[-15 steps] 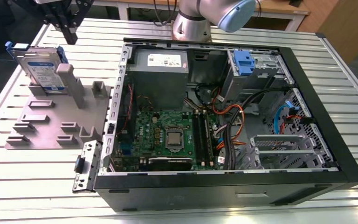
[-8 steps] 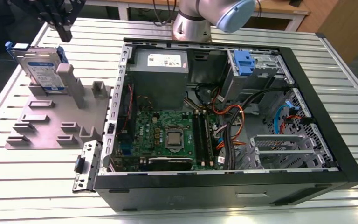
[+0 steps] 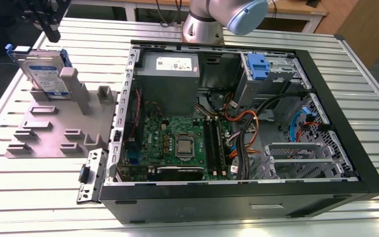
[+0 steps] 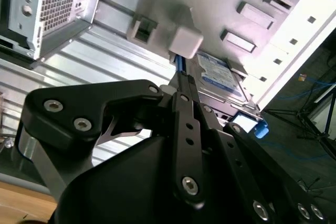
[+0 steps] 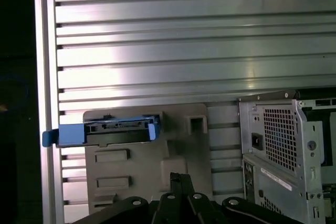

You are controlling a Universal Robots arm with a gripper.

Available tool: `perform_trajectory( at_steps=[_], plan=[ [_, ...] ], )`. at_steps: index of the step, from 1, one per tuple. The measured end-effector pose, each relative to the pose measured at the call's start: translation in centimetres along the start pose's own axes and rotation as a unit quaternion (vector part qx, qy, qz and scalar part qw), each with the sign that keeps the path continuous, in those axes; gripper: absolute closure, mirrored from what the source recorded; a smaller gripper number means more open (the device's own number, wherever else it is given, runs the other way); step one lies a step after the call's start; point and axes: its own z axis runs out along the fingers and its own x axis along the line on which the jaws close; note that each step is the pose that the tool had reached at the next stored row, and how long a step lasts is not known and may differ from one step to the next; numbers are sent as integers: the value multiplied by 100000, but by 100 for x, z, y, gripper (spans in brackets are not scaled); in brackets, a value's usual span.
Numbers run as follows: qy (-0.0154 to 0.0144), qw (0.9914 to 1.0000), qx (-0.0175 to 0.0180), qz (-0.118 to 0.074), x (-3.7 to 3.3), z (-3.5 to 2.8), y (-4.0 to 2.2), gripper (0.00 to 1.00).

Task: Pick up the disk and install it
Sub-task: 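Reach for the disk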

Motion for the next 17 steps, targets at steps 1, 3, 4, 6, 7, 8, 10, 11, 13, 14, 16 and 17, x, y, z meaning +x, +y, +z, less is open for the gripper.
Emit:
perform_trajectory(
  at_steps=[1,3,4,6,7,8,10,11,13,14,16,17],
  plan=[
    [18,100000,5,5,34,1,0,89],
    [56,100000,11,9,88,2,-3,89],
    [68,100000,8,4,112,4,-4,89],
    [81,100000,9,7,144,6,-7,89],
    [82,100000,8,6,158,7,-8,89],
    [80,100000,8,7,171,8,-9,89],
    [83,100000,9,6,192,9,-11,89],
    [81,100000,5,4,195,10,-11,89],
    [84,100000,8,0,195,10,-11,89],
    [82,100000,9,4,197,10,-11,89],
    [84,100000,8,5,197,10,-11,89],
    [84,100000,9,4,197,10,-11,89]
  ],
)
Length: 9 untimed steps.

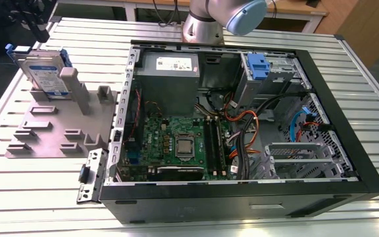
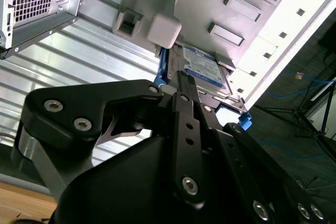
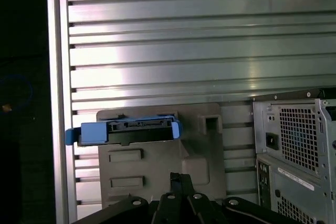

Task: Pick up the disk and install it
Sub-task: 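Reach for the disk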

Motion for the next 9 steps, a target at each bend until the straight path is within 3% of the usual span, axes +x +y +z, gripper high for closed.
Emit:
perform_trajectory(
  at_steps=[9],
  plan=[
    [-1,100000,-1,2,37,0,-3,89]
  ],
)
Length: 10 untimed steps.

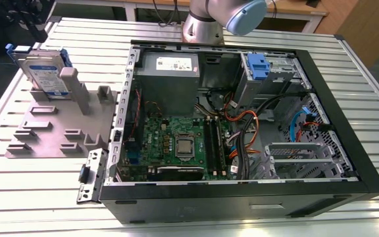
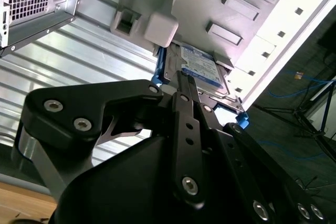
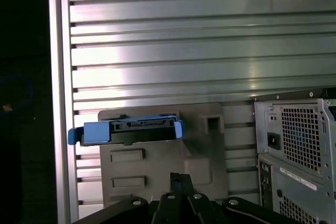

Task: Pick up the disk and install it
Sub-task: 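Reach for the disk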

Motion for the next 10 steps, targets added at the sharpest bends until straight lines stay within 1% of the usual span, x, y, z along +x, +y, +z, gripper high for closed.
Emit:
perform_trajectory(
  at_steps=[2,4,8,10],
  plan=[
    [3,100000,3,-2,27,0,1,89],
    [6,100000,4,2,74,2,13,89],
    [6,100000,1,-6,224,22,71,89],
    [-2,100000,-3,6,310,39,97,89]
  ],
)
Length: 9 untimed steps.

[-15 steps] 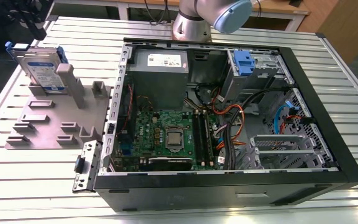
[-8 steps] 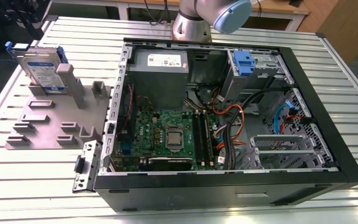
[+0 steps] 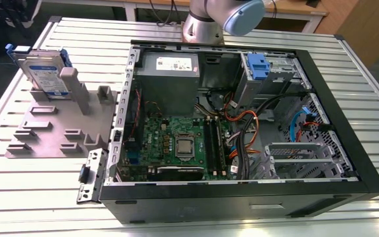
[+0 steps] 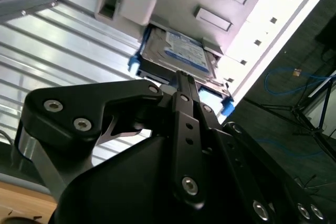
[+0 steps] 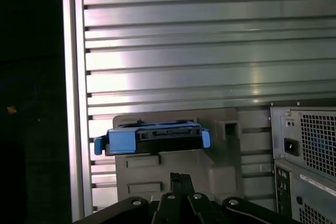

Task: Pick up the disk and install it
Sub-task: 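Reach for the disk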

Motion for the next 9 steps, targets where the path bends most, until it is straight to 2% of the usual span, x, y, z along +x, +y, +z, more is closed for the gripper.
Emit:
perform_trajectory(
  at_steps=[5,9],
  plan=[
    [8,100000,4,-4,222,41,38,89],
    [20,100000,5,-5,326,66,50,89]
  ],
)
